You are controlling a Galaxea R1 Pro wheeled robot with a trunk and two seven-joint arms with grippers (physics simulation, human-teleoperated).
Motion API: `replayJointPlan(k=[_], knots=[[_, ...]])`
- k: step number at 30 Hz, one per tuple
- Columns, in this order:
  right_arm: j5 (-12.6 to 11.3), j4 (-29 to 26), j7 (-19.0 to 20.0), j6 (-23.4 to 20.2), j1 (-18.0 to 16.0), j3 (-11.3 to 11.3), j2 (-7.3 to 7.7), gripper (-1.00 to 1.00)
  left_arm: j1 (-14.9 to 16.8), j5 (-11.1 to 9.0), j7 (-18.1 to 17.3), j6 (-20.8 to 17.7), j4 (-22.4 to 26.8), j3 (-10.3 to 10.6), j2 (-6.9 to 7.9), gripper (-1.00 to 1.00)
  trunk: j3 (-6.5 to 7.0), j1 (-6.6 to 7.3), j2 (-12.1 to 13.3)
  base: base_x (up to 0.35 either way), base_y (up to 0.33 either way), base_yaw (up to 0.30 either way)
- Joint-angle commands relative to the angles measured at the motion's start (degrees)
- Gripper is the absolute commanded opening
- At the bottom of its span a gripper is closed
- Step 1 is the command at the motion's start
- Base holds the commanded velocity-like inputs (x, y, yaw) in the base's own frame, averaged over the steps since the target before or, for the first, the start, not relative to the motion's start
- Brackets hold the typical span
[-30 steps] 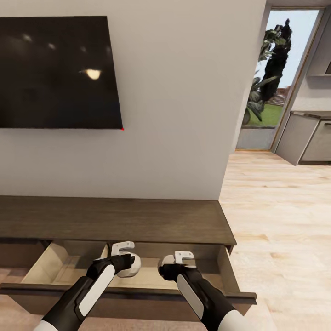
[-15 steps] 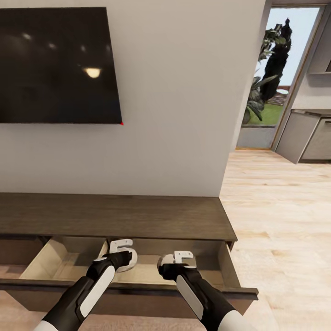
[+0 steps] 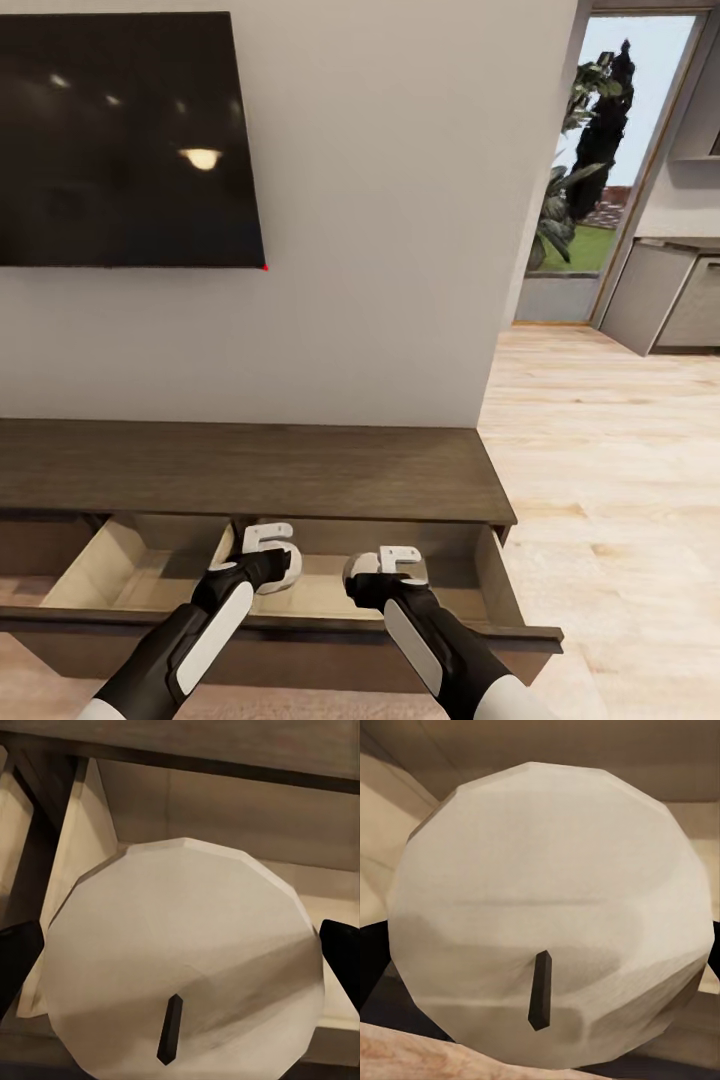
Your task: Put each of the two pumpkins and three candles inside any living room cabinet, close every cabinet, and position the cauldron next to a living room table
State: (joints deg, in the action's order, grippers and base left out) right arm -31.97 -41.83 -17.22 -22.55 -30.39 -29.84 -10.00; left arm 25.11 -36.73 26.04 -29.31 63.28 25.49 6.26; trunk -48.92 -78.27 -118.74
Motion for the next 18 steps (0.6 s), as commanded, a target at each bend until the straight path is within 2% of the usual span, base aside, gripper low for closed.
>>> replayJointPlan(k=[1,15,17,18], knots=[[-0.46,-0.05,-0.54,-0.13,-0.05,-0.13,0.00,-1.00,0.06,-0.55,0.59,-0.04,0.09,0.23,0.07,-1.00,-0.06,0.00,-0.03,0.084,0.000,0.000],[-0.88,-0.21,-0.95,-0.93,-0.09,-0.13,0.00,-1.00,0.06,-0.69,0.58,-0.13,0.16,0.26,0.07,-1.00,-0.06,0.00,-0.03,0.081,0.000,0.000],[-1.52,-0.03,-1.02,-1.40,-0.52,-0.08,0.00,-1.00,0.07,-0.71,0.48,-0.15,0.19,0.26,0.07,-1.00,-0.06,0.00,-0.03,0.006,0.000,0.000],[-2.58,0.21,-1.13,-2.19,-1.62,-0.06,0.00,-1.00,0.05,-0.71,0.39,-0.23,0.24,0.28,0.07,-1.00,-0.06,0.00,-0.03,0.003,0.000,0.000]])
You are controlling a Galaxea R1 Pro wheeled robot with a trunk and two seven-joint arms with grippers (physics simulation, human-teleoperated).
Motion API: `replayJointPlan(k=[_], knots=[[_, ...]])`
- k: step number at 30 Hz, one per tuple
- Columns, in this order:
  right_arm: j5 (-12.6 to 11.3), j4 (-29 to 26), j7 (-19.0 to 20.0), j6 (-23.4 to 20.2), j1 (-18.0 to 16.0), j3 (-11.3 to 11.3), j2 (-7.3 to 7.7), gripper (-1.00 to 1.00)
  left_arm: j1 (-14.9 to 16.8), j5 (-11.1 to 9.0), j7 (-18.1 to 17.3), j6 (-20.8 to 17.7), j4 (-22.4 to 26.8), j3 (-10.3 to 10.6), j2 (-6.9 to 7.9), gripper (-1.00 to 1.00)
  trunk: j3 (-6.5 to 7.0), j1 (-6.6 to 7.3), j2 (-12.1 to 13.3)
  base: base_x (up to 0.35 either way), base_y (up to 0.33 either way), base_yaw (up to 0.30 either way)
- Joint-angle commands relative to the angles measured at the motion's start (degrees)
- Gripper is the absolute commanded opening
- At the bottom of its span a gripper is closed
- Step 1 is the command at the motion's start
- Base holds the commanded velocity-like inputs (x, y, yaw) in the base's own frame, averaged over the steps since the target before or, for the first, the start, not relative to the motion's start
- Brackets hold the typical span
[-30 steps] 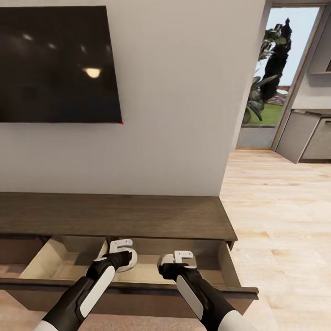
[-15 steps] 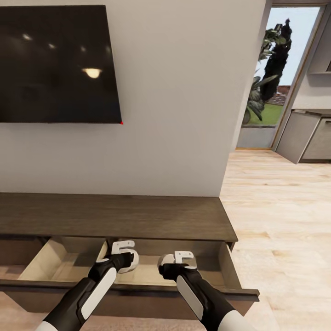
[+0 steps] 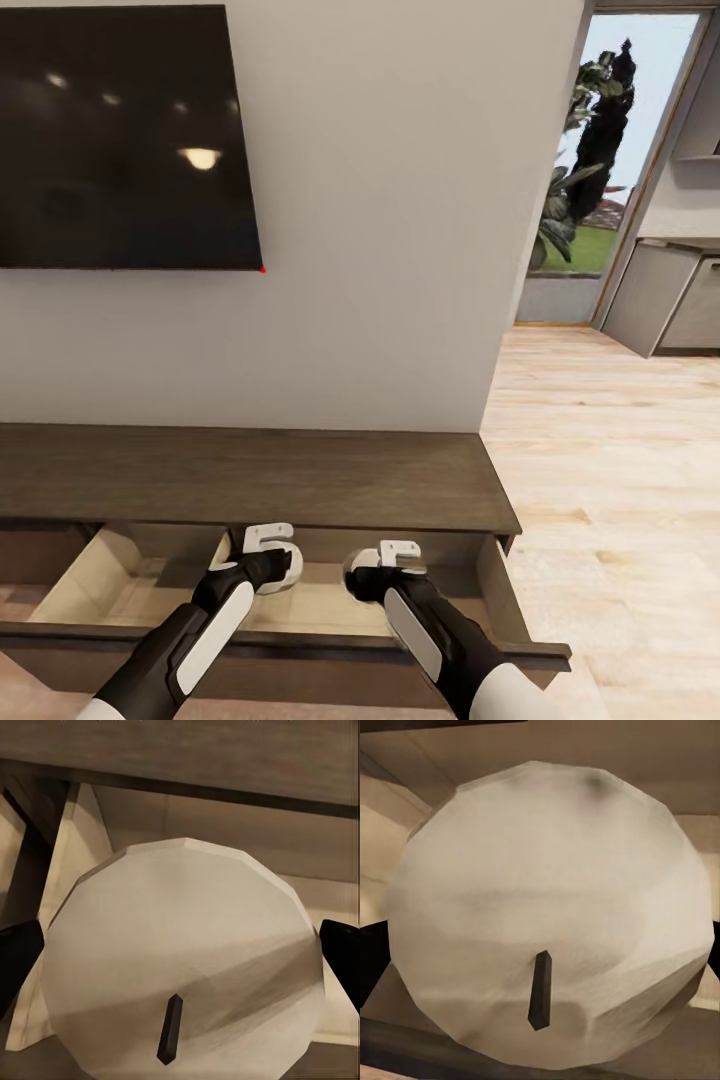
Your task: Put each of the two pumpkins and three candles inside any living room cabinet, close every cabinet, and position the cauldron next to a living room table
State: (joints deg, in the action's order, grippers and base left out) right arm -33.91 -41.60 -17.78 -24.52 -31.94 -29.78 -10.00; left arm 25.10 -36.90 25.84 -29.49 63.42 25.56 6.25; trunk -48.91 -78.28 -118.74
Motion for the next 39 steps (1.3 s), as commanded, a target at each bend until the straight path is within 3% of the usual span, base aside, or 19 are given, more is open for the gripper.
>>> replayJointPlan(k=[1,5,14,24,28,36,39], knots=[[-1.42,0.18,-0.69,-1.11,-0.83,-0.12,0.00,-1.00,0.07,-0.54,0.53,-0.19,0.19,0.23,0.07,-1.00,-0.07,0.01,-0.03,0.002,0.000,0.000],[-2.92,2.10,-1.05,-5.40,-3.51,-0.03,0.00,-1.00,0.08,-0.62,0.45,-0.92,0.61,0.33,0.06,-1.00,-0.24,-0.21,-0.43,0.000,0.000,0.000],[-3.08,3.29,-1.11,-6.22,-4.87,-0.01,0.00,-1.00,0.12,-1.10,0.44,-4.54,0.72,0.37,-0.01,-1.00,-1.86,-2.19,-4.04,0.000,0.000,0.000],[-2.72,3.78,-1.03,-9.70,-6.95,-0.08,0.00,-1.00,0.12,-1.07,0.44,-4.91,0.87,0.32,-0.01,-1.00,-3.66,-4.39,-8.05,0.000,0.000,0.000],[-2.67,3.75,-0.96,-11.80,-7.29,-0.10,0.00,-1.00,0.12,-1.04,0.44,-4.88,2.57,-0.22,0.06,-1.00,-3.66,-4.39,-8.05,0.000,0.000,0.000],[-2.34,4.56,-0.69,-11.37,-7.35,-0.14,0.00,-1.00,0.10,-0.95,0.51,-4.87,3.37,-0.48,0.07,-1.00,-3.66,-4.39,-8.05,0.000,0.000,0.000],[-2.28,4.76,-0.67,-9.83,-7.35,-0.18,0.00,-1.00,0.09,-0.83,0.49,-4.87,3.40,-0.43,0.07,-1.00,-4.19,-5.05,-9.25,0.000,0.000,0.000]])
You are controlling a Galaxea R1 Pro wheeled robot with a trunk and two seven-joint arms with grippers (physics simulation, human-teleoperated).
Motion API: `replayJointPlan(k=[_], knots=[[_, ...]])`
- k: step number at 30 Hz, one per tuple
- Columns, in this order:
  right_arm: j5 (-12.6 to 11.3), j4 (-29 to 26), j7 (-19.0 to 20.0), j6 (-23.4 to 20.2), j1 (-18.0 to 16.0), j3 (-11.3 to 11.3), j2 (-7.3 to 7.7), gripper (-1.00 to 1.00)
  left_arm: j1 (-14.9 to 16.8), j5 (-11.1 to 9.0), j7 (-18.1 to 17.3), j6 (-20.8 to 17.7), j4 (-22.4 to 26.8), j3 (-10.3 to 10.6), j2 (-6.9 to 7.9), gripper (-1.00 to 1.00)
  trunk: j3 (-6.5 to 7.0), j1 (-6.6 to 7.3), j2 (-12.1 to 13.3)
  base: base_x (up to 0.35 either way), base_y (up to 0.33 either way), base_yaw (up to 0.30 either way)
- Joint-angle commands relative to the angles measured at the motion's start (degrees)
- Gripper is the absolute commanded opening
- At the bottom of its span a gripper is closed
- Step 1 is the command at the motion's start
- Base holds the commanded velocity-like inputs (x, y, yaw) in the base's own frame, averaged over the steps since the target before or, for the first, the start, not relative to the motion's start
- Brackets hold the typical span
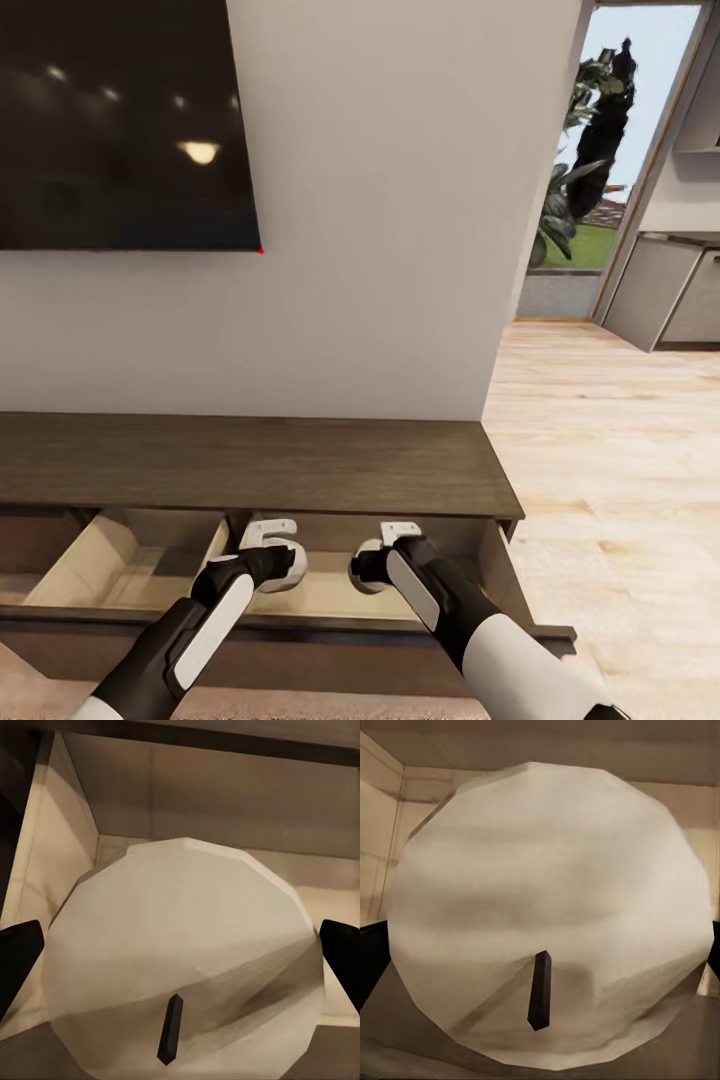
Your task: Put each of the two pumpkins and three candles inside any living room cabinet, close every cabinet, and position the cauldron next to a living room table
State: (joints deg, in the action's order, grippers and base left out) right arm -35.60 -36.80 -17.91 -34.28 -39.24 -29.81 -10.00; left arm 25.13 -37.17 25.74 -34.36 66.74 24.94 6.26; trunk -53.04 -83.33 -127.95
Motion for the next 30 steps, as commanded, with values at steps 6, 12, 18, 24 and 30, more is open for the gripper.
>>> replayJointPlan(k=[6,12,18,24,30], knots=[[-0.52,0.85,-0.46,3.63,-0.05,-0.23,0.00,-1.00,0.08,-0.45,0.61,0.19,0.22,0.58,0.06,-1.00,-1.14,-1.31,-2.45,0.000,0.000,0.000],[-0.45,3.01,-0.46,6.28,-0.05,-0.98,0.00,-1.00,0.07,-0.53,0.77,0.58,0.23,0.79,-0.01,-1.00,-2.21,-2.63,-4.86,0.000,0.000,0.000],[-0.44,3.34,-0.76,8.63,-0.05,-2.85,0.00,-1.00,0.08,-0.40,0.86,0.62,1.31,0.89,-0.33,-1.00,-3.29,-3.95,-7.26,0.000,0.000,0.000],[-0.48,3.31,-0.80,10.44,-0.05,-3.05,0.00,-1.00,0.07,-0.09,1.04,0.59,1.92,1.04,-3.63,-1.00,-4.37,-5.27,-9.67,0.000,0.000,0.000],[-0.52,3.29,-0.81,10.88,-0.05,-3.06,0.00,-1.00,0.05,0.15,1.06,0.76,1.56,1.11,-4.29,-1.00,-4.91,-5.93,-10.87,0.000,0.000,0.000]])
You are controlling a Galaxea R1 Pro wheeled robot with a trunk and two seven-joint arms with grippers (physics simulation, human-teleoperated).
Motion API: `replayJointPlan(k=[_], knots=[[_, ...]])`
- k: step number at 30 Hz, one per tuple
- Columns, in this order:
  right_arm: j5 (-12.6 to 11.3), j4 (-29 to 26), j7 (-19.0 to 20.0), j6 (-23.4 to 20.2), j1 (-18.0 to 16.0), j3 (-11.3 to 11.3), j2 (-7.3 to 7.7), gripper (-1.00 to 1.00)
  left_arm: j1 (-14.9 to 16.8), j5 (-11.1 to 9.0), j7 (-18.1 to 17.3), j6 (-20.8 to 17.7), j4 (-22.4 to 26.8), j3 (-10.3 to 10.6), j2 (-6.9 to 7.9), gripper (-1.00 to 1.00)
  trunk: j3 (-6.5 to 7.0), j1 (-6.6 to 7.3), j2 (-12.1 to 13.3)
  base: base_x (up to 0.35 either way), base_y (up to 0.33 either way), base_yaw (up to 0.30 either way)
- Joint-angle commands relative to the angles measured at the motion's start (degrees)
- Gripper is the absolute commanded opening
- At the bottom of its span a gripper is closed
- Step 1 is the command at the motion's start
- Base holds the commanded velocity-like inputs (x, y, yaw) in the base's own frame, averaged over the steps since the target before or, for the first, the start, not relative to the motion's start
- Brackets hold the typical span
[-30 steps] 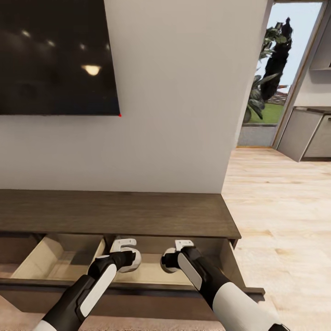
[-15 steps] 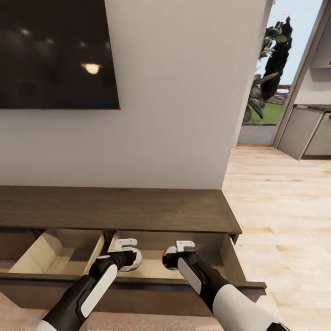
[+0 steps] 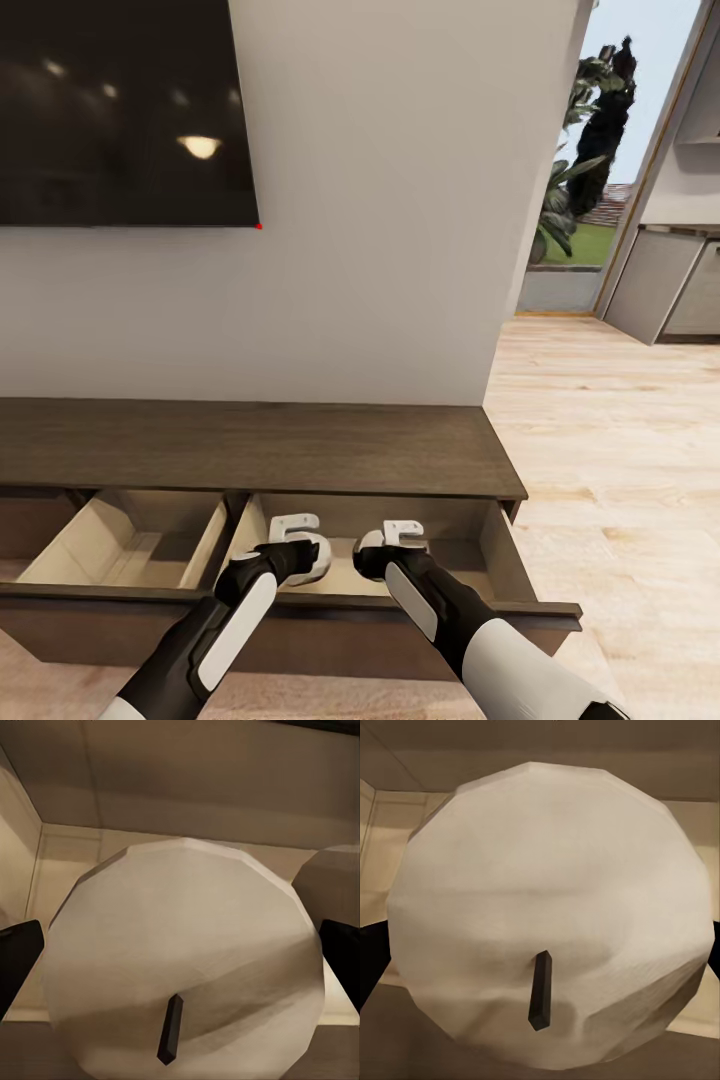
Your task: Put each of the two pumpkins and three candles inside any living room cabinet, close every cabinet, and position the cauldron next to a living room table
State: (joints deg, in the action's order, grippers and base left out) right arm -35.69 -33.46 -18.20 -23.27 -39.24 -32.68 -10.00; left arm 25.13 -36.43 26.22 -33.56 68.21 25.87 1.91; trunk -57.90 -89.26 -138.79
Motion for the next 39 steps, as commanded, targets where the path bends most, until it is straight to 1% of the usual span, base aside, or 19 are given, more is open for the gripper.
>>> replayJointPlan(k=[1,26,28,31,33,39], knots=[[-0.43,-0.06,-0.52,-0.12,-0.05,-0.19,0.00,-1.00,0.05,-0.58,0.59,-0.03,0.08,0.17,0.05,-1.00,-0.06,0.01,-0.03,0.000,0.000,0.000],[-0.45,-0.01,-0.59,-0.66,-0.05,-0.19,0.00,-1.00,0.08,-0.50,0.72,-0.01,-0.02,0.21,0.11,-1.00,-0.06,0.01,-0.03,0.022,0.005,0.000],[-0.50,0.04,-0.71,-0.76,-0.05,-0.19,0.00,-1.00,0.07,-0.50,2.51,-0.01,-0.05,0.17,0.06,-1.00,-0.06,0.01,-0.03,0.004,0.000,0.000],[-0.53,0.05,-0.76,-0.85,-0.05,-0.19,0.00,-1.00,0.07,-0.66,6.80,-0.05,-0.09,0.11,-0.02,-1.00,-0.06,0.01,-0.03,0.001,0.000,0.000],[-0.54,0.07,-0.86,-0.88,-0.06,-0.19,0.00,-1.00,0.07,-0.80,8.82,-0.02,-0.09,0.08,-0.05,-1.00,-0.06,0.01,-0.03,0.000,0.000,0.000],[-0.53,0.13,-3.41,-0.82,-0.05,-0.19,0.00,-1.00,0.06,-0.75,9.85,-0.03,-0.09,0.14,-0.09,-1.00,-0.06,0.01,-0.03,0.000,0.000,0.000]])
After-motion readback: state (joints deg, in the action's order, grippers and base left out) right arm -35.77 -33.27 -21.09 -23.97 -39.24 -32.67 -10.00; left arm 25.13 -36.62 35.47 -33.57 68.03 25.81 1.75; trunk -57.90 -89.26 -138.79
